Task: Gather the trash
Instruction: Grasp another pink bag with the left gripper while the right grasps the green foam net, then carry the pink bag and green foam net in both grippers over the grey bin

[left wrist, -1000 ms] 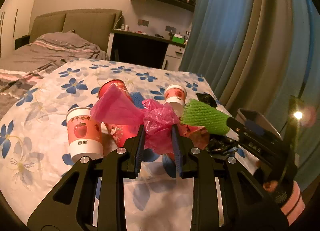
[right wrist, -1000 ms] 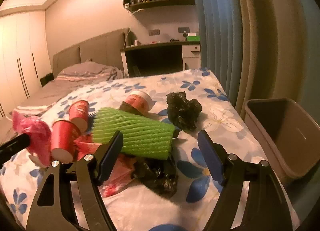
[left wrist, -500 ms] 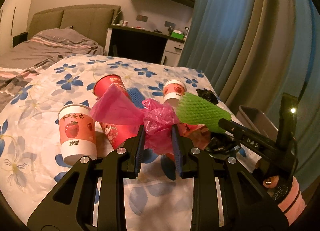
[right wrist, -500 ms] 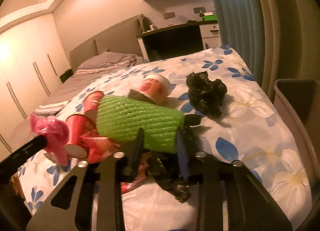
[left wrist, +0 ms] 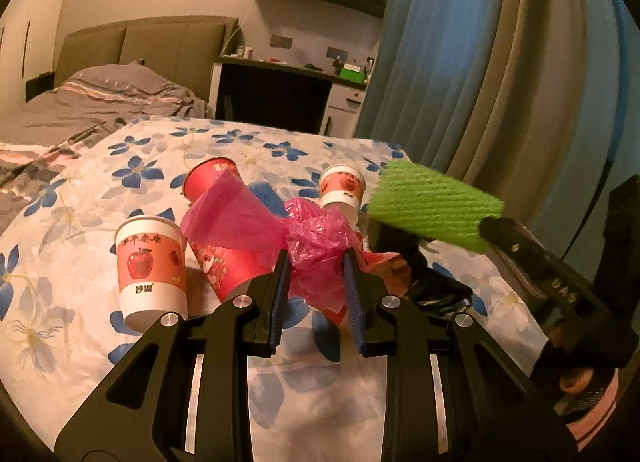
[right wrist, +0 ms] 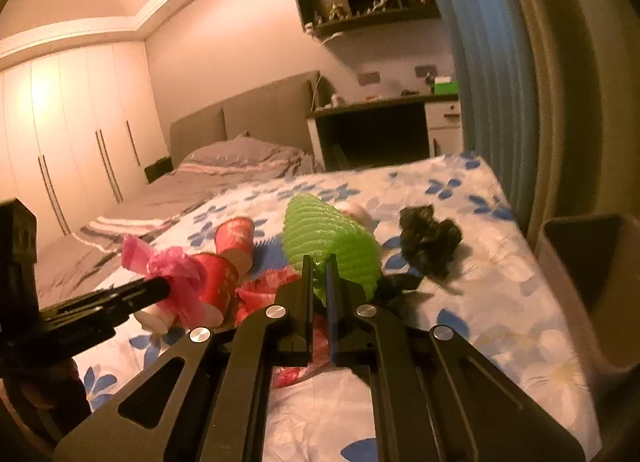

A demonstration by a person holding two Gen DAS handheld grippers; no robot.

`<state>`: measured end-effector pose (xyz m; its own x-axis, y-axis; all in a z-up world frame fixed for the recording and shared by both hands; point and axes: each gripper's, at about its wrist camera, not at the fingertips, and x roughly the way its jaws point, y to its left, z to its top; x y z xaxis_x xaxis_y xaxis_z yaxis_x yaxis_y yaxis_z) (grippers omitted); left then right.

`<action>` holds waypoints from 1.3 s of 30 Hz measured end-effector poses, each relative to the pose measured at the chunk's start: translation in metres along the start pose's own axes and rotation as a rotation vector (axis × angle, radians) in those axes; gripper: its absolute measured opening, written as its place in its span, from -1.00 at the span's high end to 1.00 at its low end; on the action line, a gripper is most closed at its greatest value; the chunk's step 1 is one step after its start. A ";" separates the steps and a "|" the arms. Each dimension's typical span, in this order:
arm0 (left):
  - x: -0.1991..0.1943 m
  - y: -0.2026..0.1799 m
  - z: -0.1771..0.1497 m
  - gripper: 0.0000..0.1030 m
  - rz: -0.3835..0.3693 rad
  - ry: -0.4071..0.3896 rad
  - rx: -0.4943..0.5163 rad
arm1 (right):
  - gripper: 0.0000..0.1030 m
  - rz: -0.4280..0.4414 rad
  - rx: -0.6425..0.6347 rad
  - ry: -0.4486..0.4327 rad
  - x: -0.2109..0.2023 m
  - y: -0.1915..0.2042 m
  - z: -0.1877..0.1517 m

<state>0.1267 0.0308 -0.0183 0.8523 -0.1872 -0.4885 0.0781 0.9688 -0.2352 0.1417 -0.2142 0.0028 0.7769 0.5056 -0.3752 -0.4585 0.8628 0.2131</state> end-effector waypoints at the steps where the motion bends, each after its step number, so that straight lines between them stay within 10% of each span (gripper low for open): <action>1: -0.002 -0.002 0.000 0.50 -0.001 -0.003 0.003 | 0.88 -0.006 0.002 -0.014 -0.004 -0.001 0.002; 16: 0.001 -0.066 0.019 0.50 -0.084 -0.050 0.116 | 0.88 -0.162 0.049 -0.158 -0.074 -0.048 0.014; 39: 0.099 -0.268 0.023 0.50 -0.462 -0.060 0.298 | 0.88 -0.495 0.155 -0.222 -0.127 -0.158 -0.004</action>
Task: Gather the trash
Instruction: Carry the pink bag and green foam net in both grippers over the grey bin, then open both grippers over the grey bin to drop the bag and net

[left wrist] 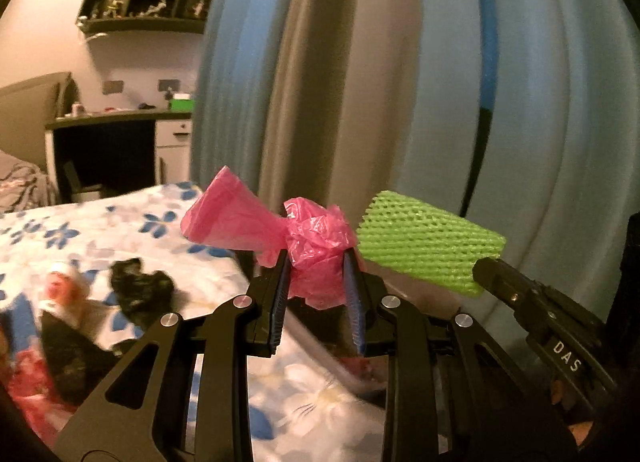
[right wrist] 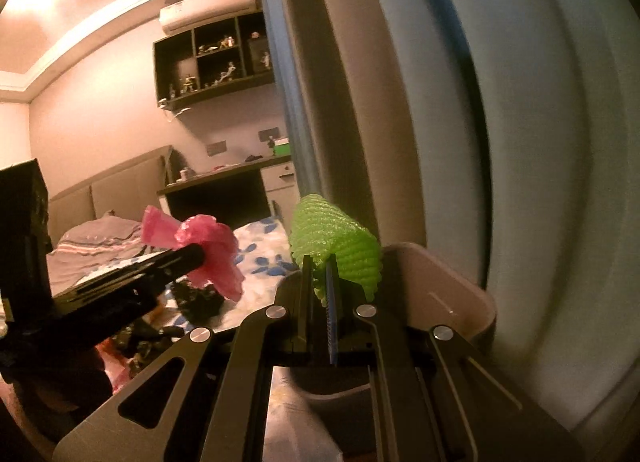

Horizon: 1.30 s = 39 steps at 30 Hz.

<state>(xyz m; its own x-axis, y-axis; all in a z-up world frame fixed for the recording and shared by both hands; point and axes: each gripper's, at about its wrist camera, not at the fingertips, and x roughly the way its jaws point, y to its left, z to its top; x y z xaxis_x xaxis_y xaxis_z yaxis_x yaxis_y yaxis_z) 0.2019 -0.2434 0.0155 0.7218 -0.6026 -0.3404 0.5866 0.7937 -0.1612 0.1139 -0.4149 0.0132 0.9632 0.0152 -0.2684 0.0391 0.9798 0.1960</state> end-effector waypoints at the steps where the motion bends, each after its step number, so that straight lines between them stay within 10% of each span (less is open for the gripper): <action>1: 0.004 -0.003 0.000 0.50 -0.006 0.002 0.003 | 0.88 -0.005 0.003 0.001 0.001 -0.003 0.000; 28: 0.070 -0.023 -0.022 0.45 -0.110 0.090 0.033 | 0.88 -0.059 0.011 0.044 0.029 -0.018 -0.002; 39: 0.064 -0.002 -0.030 -0.61 -0.037 0.090 -0.010 | 0.86 -0.049 0.018 0.057 0.039 -0.020 -0.006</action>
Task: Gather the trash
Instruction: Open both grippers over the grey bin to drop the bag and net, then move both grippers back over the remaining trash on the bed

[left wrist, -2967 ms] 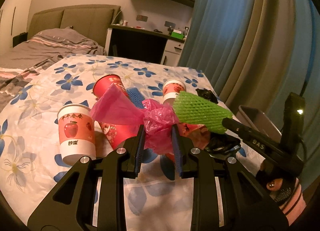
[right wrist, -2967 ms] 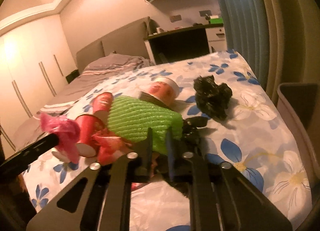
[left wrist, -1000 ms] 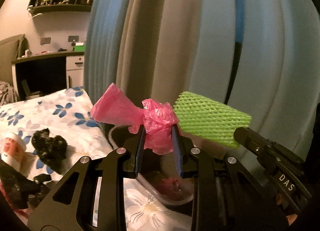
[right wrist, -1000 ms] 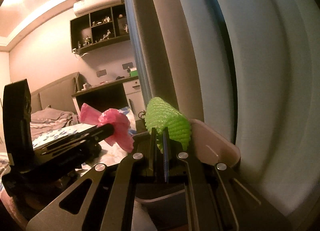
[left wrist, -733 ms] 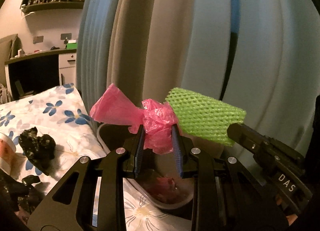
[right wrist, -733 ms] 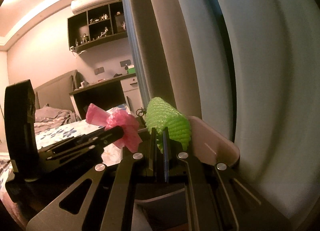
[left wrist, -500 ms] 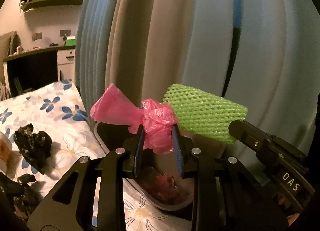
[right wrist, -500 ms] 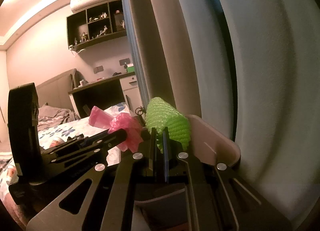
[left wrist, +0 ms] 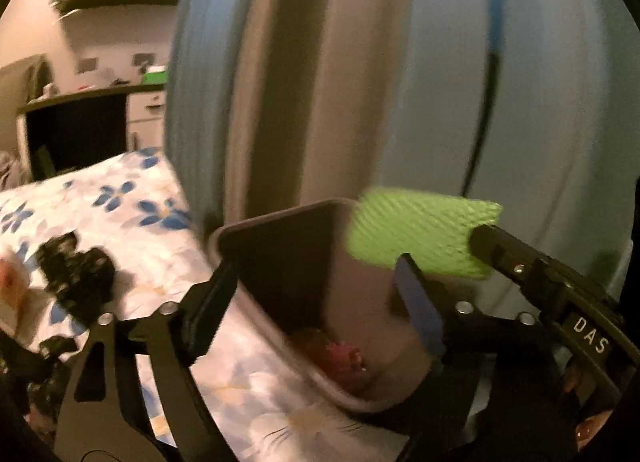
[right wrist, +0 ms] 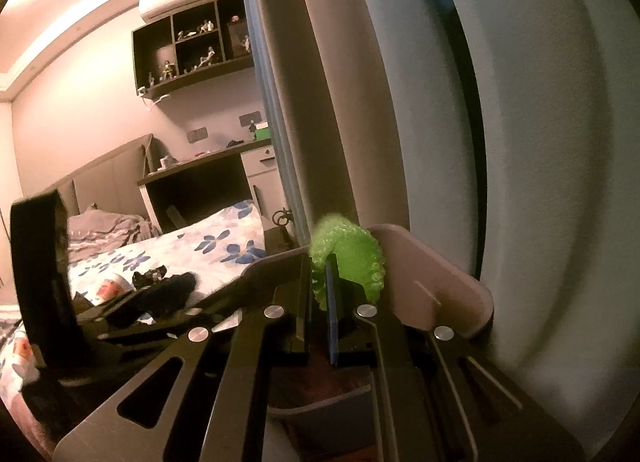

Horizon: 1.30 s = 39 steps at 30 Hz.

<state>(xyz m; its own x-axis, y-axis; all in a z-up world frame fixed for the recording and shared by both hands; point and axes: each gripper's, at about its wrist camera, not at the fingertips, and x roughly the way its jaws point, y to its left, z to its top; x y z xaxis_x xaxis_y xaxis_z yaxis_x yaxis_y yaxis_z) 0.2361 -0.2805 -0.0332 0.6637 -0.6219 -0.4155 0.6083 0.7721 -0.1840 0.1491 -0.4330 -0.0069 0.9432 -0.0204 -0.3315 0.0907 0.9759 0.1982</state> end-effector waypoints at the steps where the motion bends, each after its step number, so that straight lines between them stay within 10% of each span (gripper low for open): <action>1: -0.003 0.005 0.000 -0.67 0.018 -0.001 -0.015 | 0.80 0.003 0.000 0.004 0.002 0.000 0.000; 20: -0.133 0.063 -0.023 -0.87 0.391 -0.092 -0.144 | -0.68 0.015 -0.053 -0.070 -0.043 0.039 -0.008; 39: -0.278 0.138 -0.070 -0.87 0.700 -0.187 -0.254 | -0.71 0.243 -0.170 0.010 -0.062 0.158 -0.051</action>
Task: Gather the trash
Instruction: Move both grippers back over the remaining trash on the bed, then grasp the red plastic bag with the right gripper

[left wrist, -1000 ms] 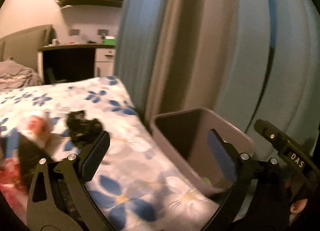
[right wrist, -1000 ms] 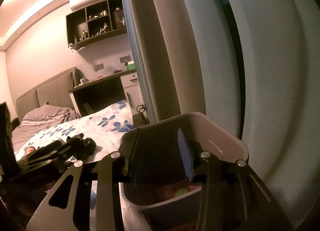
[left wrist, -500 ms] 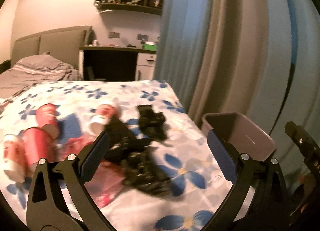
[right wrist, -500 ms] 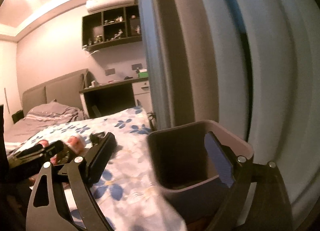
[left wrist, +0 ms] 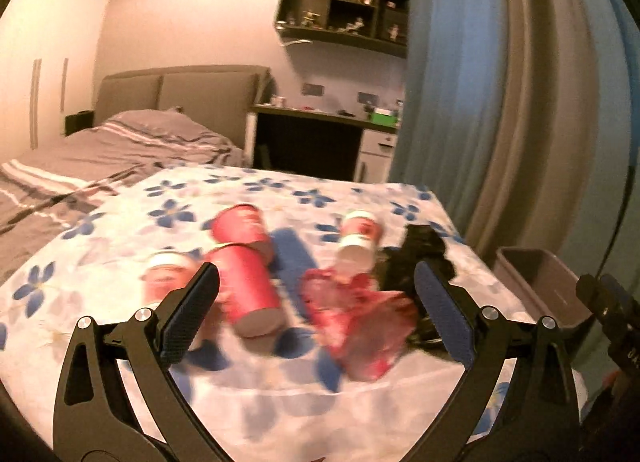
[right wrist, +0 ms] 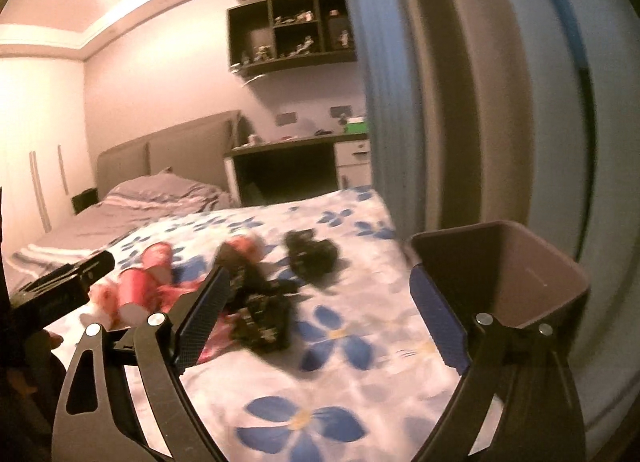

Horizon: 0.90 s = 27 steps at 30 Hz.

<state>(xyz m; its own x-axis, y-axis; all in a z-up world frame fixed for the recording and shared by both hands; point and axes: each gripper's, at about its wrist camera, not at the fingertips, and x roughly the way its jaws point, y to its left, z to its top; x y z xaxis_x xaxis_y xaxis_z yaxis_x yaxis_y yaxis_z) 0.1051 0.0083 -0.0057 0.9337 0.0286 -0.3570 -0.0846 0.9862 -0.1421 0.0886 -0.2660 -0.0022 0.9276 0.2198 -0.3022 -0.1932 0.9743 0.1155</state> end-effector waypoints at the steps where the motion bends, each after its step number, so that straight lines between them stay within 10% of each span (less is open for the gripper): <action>1: -0.003 0.007 -0.001 -0.87 0.011 -0.002 -0.006 | -0.71 0.014 -0.011 0.007 0.002 0.009 -0.001; 27: -0.011 0.105 -0.009 -0.87 0.143 0.017 -0.125 | -0.54 0.146 -0.163 0.197 0.088 0.119 -0.021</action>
<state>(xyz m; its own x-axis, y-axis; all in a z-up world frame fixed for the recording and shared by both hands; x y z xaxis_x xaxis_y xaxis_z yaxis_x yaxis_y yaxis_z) 0.0831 0.1105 -0.0255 0.9030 0.1631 -0.3975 -0.2596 0.9443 -0.2024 0.1404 -0.1298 -0.0350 0.8091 0.3483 -0.4734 -0.3840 0.9231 0.0229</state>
